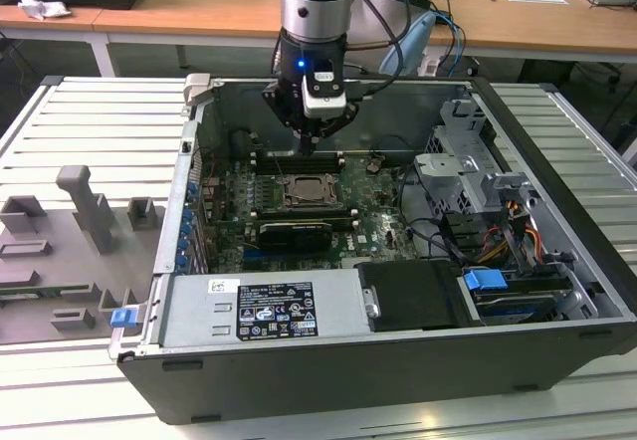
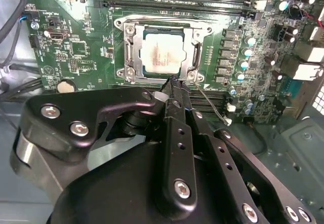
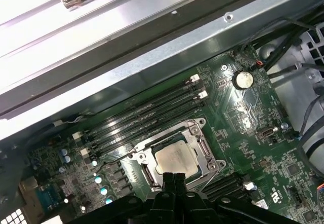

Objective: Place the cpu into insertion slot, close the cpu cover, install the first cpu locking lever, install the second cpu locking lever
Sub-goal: 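Install the first cpu locking lever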

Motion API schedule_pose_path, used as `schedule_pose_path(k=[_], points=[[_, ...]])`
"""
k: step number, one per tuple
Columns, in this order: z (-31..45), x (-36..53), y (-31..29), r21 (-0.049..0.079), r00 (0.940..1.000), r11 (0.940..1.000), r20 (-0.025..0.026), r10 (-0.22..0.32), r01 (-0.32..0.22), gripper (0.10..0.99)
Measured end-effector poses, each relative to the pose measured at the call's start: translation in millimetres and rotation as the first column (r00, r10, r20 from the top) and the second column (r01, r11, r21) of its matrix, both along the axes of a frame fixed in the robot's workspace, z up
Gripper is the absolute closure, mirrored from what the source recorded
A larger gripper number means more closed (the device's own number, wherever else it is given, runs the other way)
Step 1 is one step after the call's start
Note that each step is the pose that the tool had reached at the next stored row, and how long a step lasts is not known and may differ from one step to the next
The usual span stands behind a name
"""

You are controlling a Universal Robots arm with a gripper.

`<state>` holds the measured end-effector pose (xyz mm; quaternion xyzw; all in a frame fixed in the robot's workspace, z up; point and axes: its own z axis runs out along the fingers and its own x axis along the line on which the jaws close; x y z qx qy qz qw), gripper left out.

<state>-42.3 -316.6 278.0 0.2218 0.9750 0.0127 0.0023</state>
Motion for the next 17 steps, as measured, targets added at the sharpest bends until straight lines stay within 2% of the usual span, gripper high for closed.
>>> schedule_pose_path(k=[10,14,17], points=[[0.0,0.0,0.0,0.0,0.9972,0.9972,0.0,0.074,-0.074,0.98],[0.0,0.0,0.0,0.0,0.9949,0.9949,0.0,0.101,-0.101,0.98],[0.0,0.0,0.0,0.0,0.9907,0.9907,0.0,0.136,-0.136,0.98]])
